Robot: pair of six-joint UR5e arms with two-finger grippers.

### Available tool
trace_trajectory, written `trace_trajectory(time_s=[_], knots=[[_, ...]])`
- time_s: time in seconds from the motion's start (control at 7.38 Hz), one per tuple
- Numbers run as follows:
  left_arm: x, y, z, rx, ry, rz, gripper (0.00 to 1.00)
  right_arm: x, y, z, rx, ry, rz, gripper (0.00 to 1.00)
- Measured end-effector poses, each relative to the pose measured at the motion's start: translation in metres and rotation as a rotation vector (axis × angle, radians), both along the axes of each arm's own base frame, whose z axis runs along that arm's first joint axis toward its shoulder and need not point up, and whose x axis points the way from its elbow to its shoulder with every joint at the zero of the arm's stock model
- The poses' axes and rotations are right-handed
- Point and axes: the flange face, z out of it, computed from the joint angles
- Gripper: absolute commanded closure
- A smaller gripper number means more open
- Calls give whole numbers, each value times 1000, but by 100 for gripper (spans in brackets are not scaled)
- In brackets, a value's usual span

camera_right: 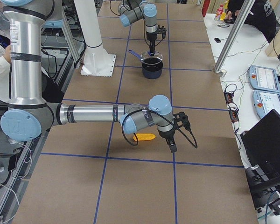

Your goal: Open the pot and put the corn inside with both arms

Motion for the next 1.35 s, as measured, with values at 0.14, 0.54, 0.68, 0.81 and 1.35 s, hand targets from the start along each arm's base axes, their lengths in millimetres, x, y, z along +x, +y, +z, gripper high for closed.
trace_trajectory(time_s=[0.14, 0.54, 0.68, 0.81, 1.35], knots=[[-33, 1, 26, 58, -7, 26, 93, 0, 0, 0, 0, 0, 0, 0], [-150, -20, 116, 205, -83, 121, 93, 0, 2, 3, -4, 0, -2, 0], [-188, -25, 150, 230, -109, 164, 93, 0, 2, 3, -5, -1, -2, 0], [-223, -27, 184, 256, -145, 201, 93, 0, 3, 3, -6, -2, -3, 0], [-306, -3, 327, 283, -163, 333, 92, 0, 4, 4, -8, -4, -3, 0]])
